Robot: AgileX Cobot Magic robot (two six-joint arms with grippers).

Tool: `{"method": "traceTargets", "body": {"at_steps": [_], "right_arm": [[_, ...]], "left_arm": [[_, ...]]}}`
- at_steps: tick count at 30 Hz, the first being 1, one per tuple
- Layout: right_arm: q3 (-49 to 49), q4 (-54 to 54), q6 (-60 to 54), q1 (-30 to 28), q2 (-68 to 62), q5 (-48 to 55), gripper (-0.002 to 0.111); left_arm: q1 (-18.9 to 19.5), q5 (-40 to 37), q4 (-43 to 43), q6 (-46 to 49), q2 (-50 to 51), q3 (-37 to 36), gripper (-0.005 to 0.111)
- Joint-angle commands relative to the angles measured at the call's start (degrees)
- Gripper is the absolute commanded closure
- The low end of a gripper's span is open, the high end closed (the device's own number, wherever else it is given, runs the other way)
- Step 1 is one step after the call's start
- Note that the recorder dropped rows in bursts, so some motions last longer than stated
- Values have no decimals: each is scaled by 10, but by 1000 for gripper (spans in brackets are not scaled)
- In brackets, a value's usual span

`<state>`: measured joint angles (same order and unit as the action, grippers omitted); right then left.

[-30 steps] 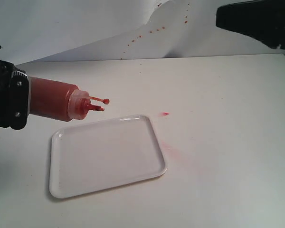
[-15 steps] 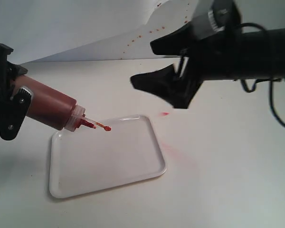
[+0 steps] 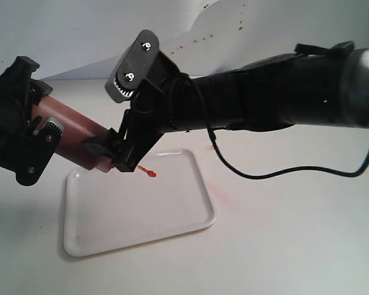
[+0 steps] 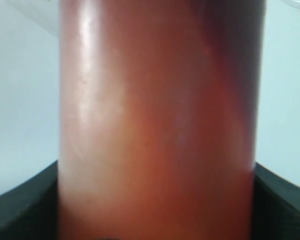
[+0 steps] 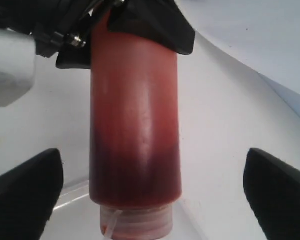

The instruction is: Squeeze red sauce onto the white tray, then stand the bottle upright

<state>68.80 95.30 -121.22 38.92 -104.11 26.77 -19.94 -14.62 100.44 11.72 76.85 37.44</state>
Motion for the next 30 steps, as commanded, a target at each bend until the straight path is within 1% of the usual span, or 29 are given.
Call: {"method": "traceTargets", "body": {"at_steps": [1,6,12,15,16,17,18,19,23,24,25,30], "right_arm": [[34,6,16,23,-38,-6,19],[73,1,13,39,-86,-33,19],[110,1,22,53,-123,-20,19],[117,1,20,66,-130,-49,20],[117,2,18,71,-132,-64,22],[117,2,15,74,-132,-73,26],[117,2,13,77,-132,-81,33],[117,2,11,79,-132,-87,42],[117,0,11,79,-134,-84,91],[117,0,11,79,-134,-88,106],[117,0,13,79,-134,-93,108],[117,0,13,79,-134,-94,108]], "left_arm": [[-3,-19,-5,-6,-9,9,107],[-3,-19,-5,-6,-9,9,107],[-3,-17,-5,0,-9,9,107],[-3,-17,-5,8,-9,9,107],[-3,-17,-5,8,-9,9,107],[-3,-17,-5,8,-9,9,107],[-3,-17,-5,8,-9,9,107],[-3,-17,-5,8,-9,9,107],[-3,-17,-5,8,-9,9,107],[-3,-17,-5,8,-9,9,107],[-3,-17,-5,8,-9,9,107],[-3,-17,-5,8,-9,9,107]]}}
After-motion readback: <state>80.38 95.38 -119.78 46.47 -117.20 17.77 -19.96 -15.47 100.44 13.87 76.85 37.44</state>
